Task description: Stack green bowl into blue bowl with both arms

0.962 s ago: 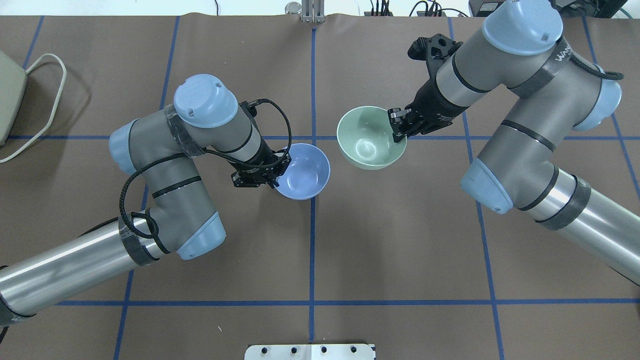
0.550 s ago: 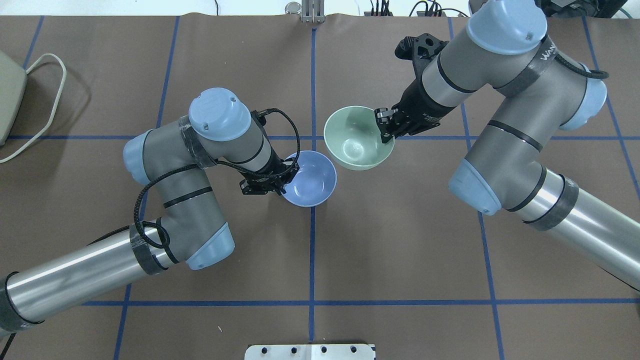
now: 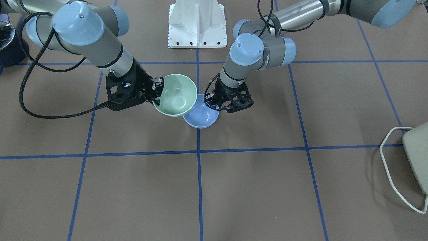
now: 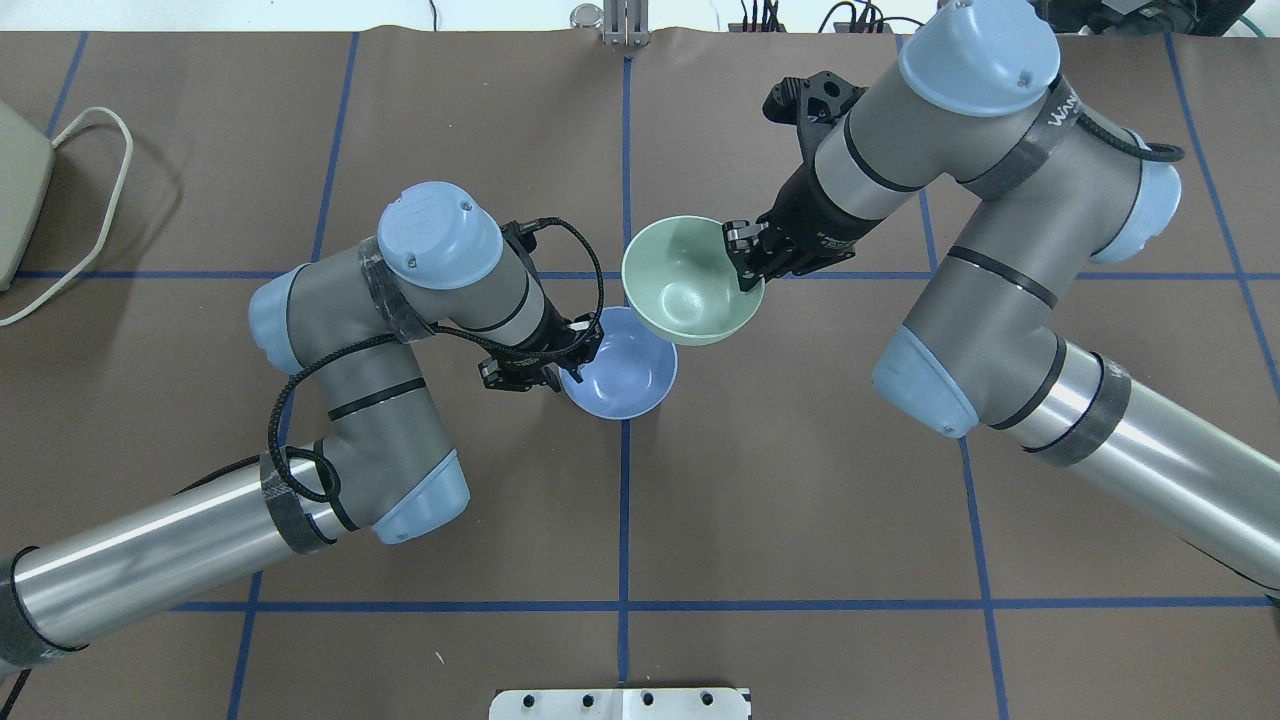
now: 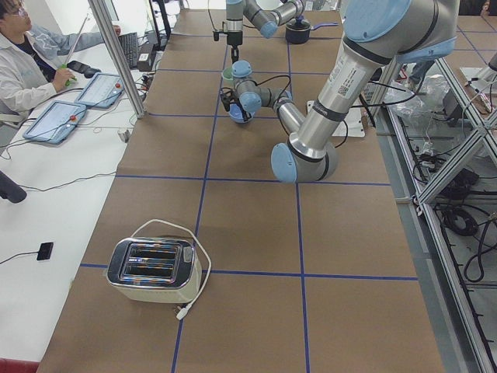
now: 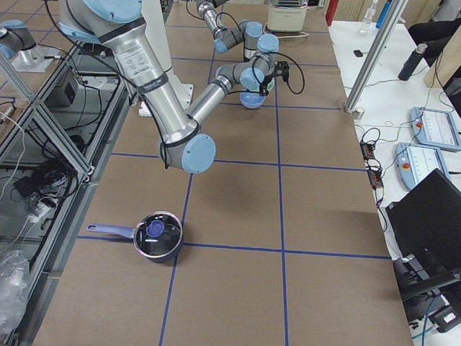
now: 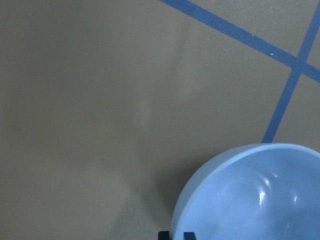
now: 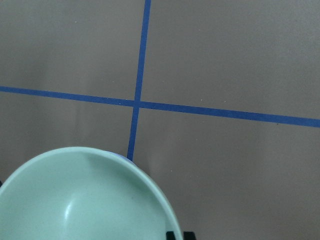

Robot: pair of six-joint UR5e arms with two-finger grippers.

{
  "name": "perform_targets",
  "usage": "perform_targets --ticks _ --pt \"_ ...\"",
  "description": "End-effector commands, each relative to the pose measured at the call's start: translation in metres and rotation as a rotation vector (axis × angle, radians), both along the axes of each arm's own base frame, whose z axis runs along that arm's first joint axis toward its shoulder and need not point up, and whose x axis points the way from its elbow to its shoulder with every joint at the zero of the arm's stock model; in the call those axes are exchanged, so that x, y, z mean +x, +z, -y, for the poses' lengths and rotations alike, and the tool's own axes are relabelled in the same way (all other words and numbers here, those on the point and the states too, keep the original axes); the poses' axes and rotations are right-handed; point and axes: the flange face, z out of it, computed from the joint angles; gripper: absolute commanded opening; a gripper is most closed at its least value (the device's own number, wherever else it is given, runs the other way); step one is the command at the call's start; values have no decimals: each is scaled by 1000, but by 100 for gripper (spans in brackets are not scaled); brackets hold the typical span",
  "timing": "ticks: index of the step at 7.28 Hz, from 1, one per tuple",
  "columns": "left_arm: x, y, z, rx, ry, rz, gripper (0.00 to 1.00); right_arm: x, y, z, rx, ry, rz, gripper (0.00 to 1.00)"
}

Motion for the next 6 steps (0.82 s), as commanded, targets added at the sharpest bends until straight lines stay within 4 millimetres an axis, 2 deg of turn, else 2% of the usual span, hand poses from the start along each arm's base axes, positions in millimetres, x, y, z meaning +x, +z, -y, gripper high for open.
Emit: perform_targets --ticks 1,2,3,5,6 --pt "-11 -5 3 21 -14 -15 97 -23 -10 9 10 8 -16 15" --pt "-28 -6 -1 77 8 -28 97 -32 -11 10 16 12 -25 15" --pt "-47 4 -1 111 15 -27 97 -36 -8 8 16 7 -30 15" --pt "-82 10 23 115 49 -48 97 -51 -5 2 33 15 -51 15" --pt "-88 22 25 134 63 -38 97 -58 -6 -3 40 12 -55 15"
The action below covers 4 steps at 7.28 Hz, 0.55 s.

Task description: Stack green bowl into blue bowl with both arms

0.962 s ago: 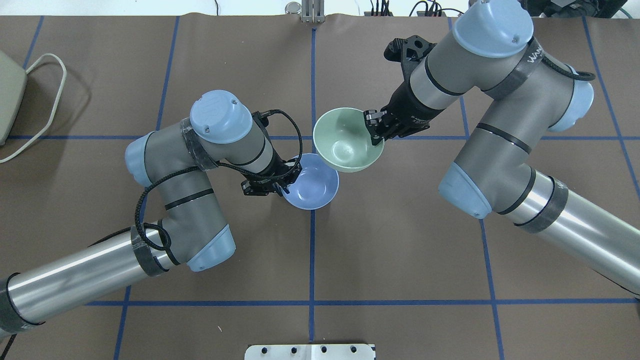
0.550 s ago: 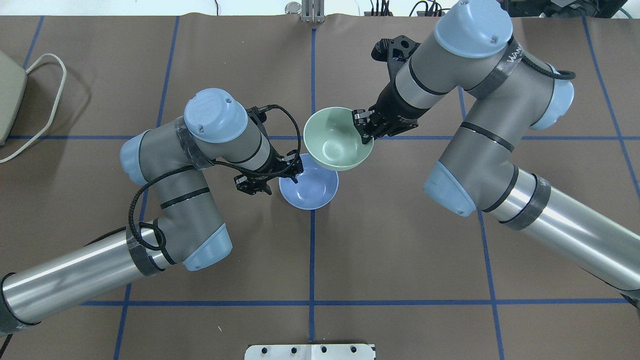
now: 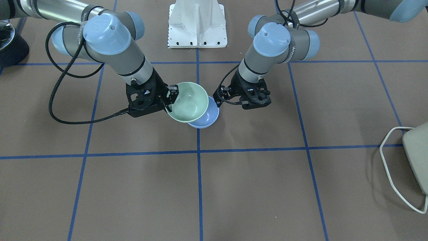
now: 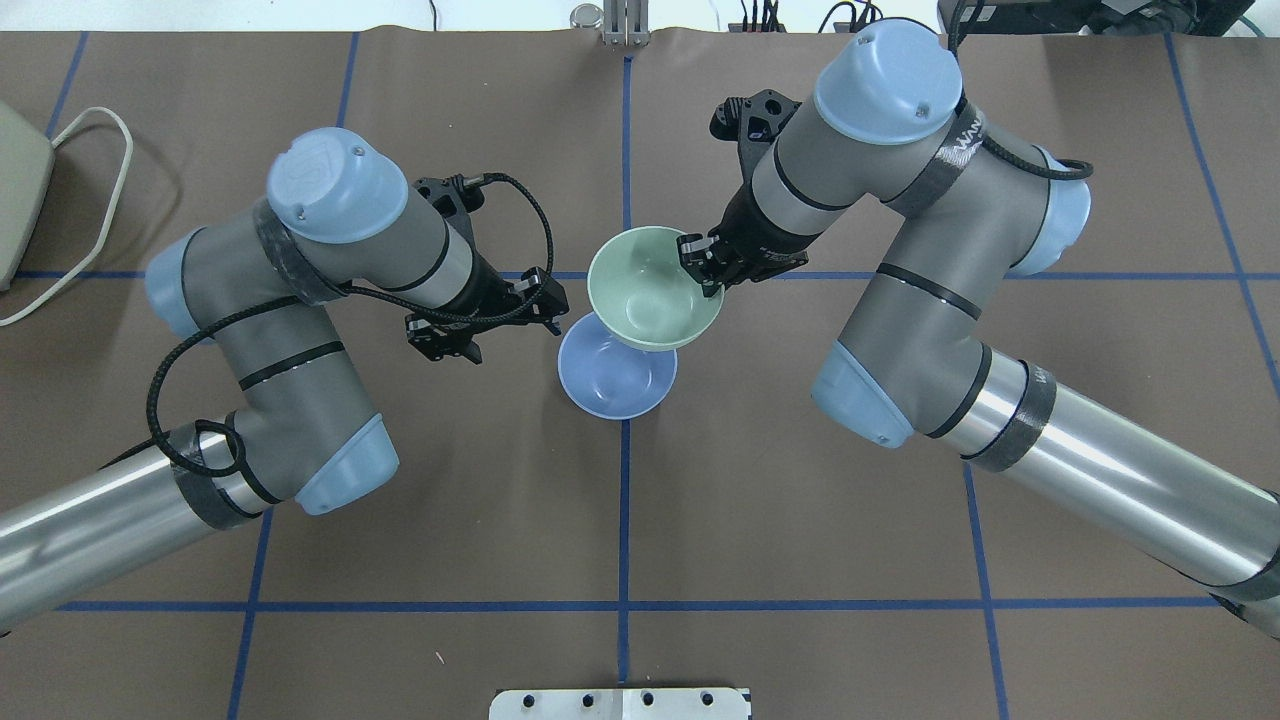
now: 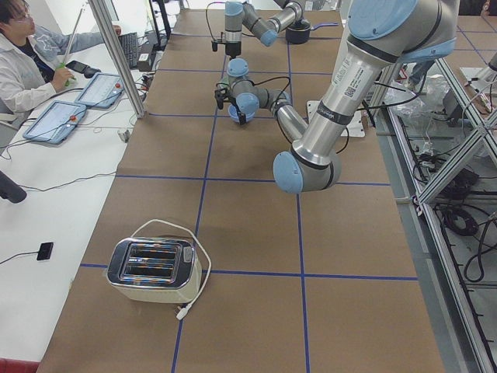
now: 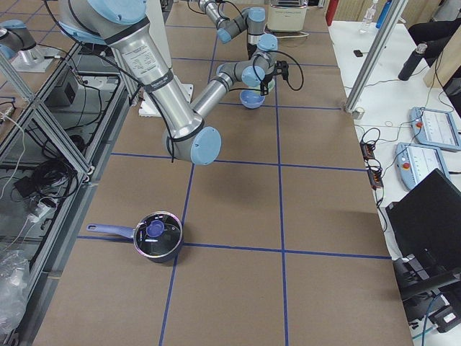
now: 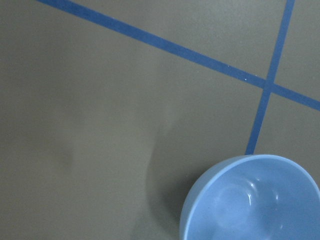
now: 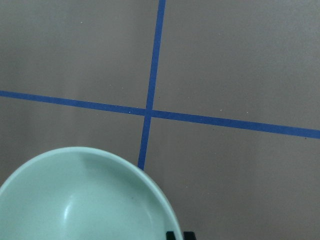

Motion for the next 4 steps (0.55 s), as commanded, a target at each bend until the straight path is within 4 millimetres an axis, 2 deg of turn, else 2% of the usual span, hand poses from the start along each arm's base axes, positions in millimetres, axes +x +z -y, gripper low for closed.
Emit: perform_targets --ticks 1,2,4 --pt "-20 12 12 49 26 3 97 -16 -1 -8 14 -3 -13 15" --pt "-23 21 12 49 28 13 97 -27 -3 -11 23 -4 -20 15" --pt "-25 19 12 52 26 10 97 -51 2 -24 53 -6 -49 15"
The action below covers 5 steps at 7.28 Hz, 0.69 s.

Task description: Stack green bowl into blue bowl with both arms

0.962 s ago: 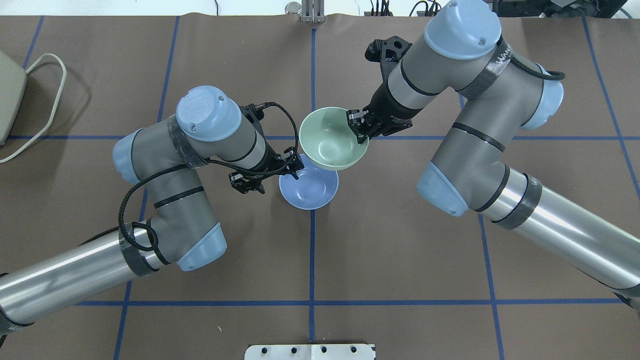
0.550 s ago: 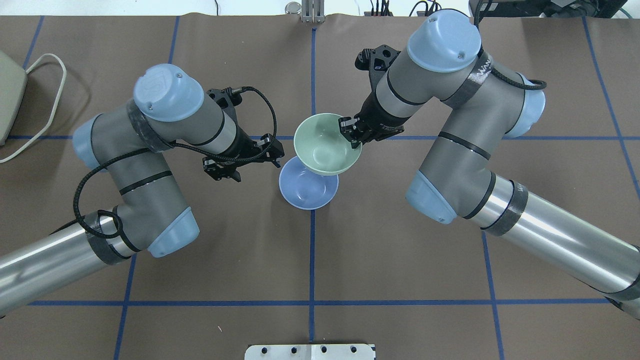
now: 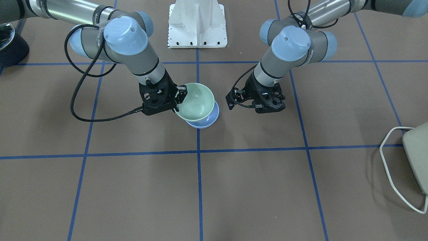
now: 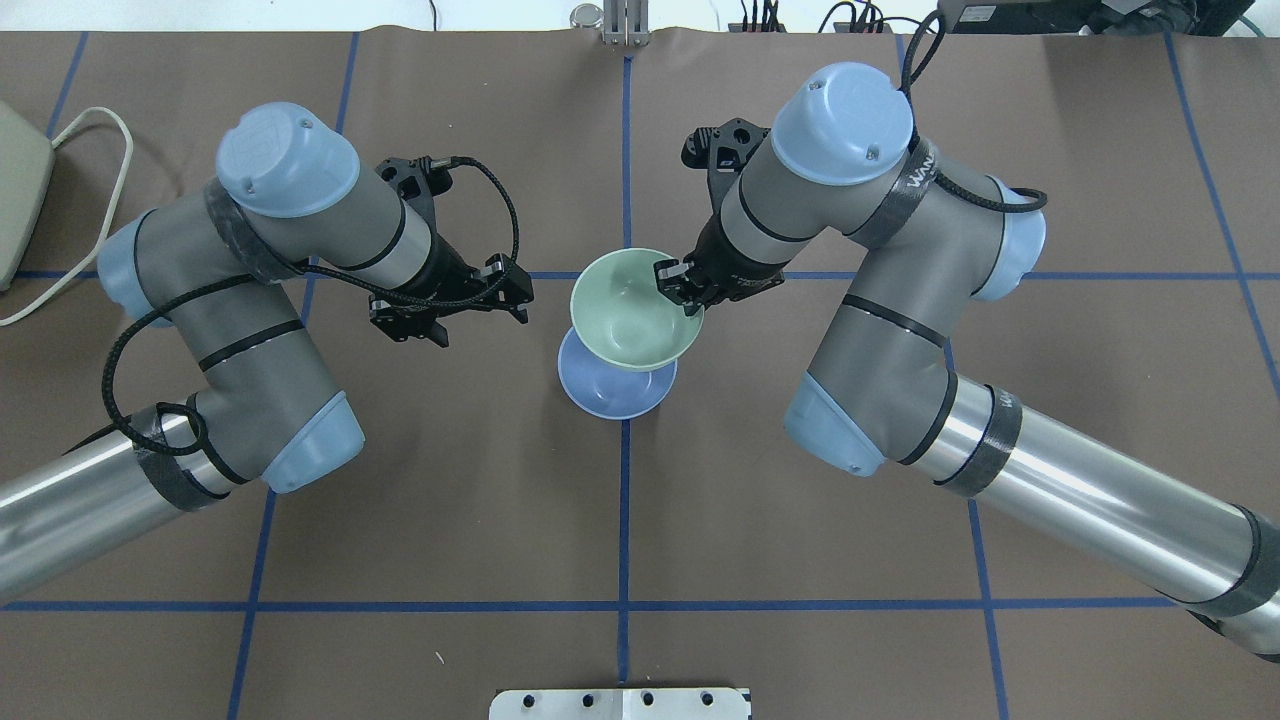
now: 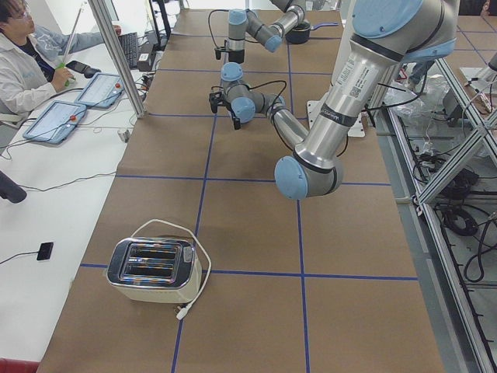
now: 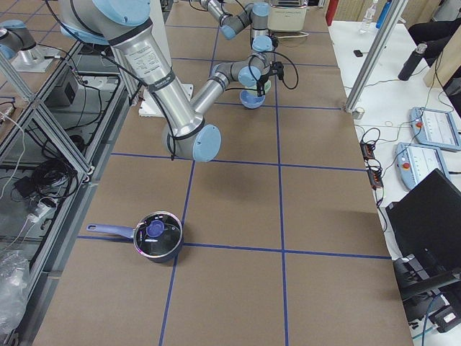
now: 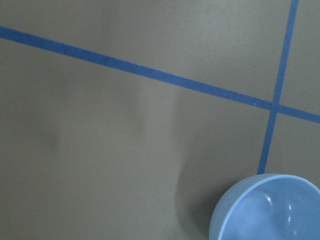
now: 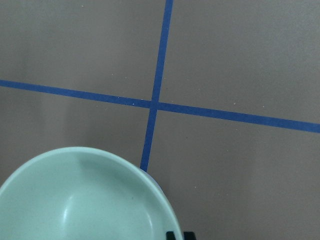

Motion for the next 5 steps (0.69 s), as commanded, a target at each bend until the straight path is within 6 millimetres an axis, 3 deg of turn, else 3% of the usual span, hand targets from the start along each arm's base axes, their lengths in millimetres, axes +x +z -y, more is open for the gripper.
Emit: perform_targets --ticks 1,5 --pt "-1 1 0 2 0 0 97 -22 8 -12 14 -12 -27 15" --pt "-1 3 1 1 -2 5 97 -37 11 -16 26 -9 -45 15"
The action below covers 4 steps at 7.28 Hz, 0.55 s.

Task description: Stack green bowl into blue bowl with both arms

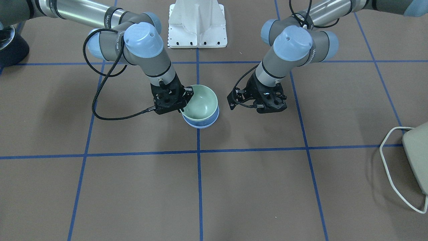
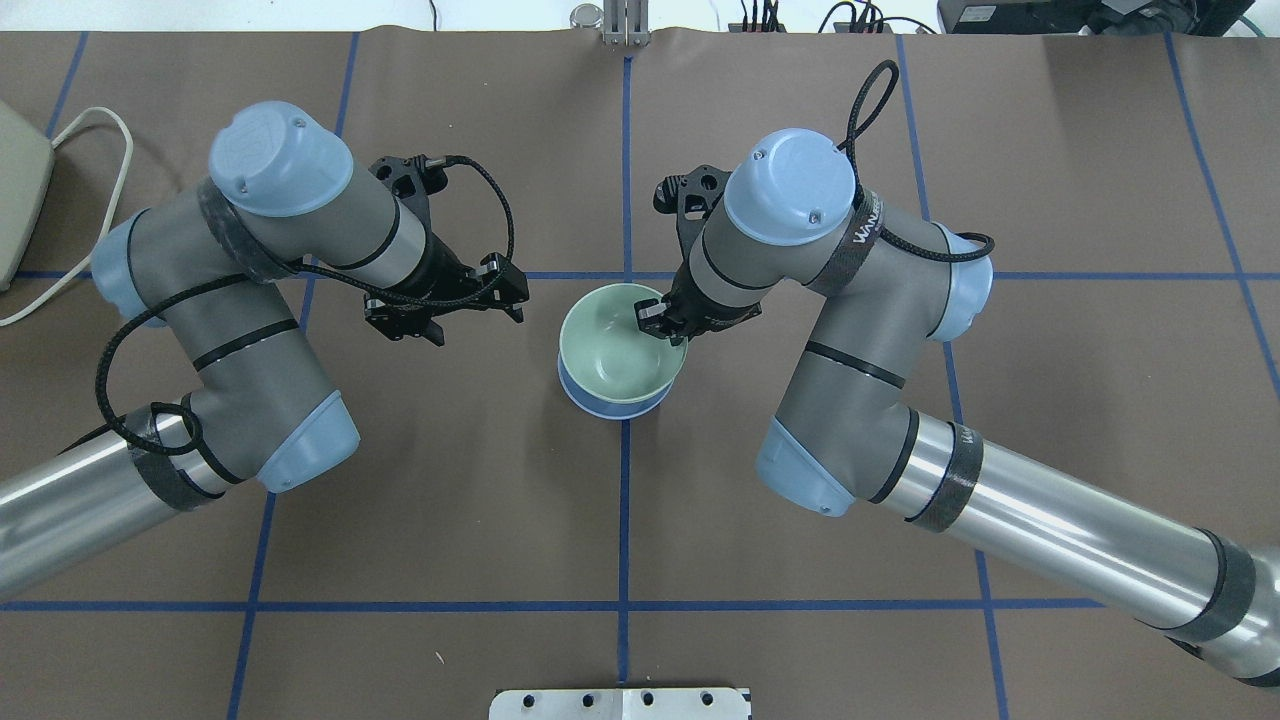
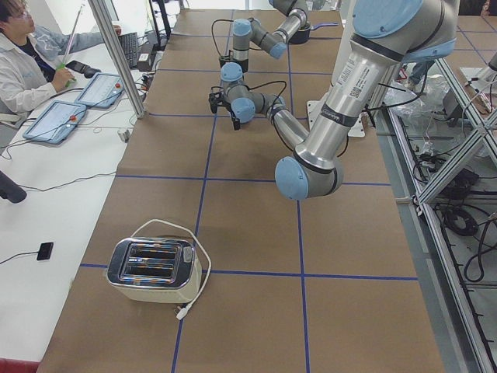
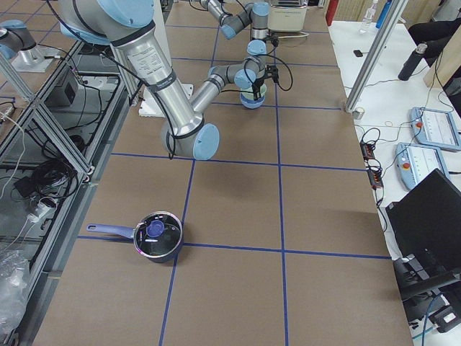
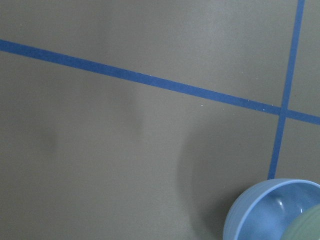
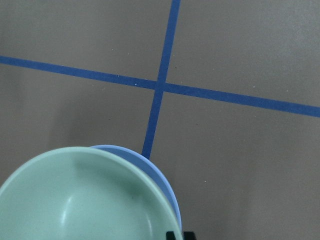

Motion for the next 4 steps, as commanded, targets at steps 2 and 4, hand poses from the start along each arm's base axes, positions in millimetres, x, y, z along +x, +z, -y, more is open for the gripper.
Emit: perform_targets --ticks 2,4 --pt "1 2 1 -2 -1 3 97 -7 -1 -1 14 7 -9 15" --pt "0 10 -1 -8 3 11 97 -18 5 1 43 17 2 15"
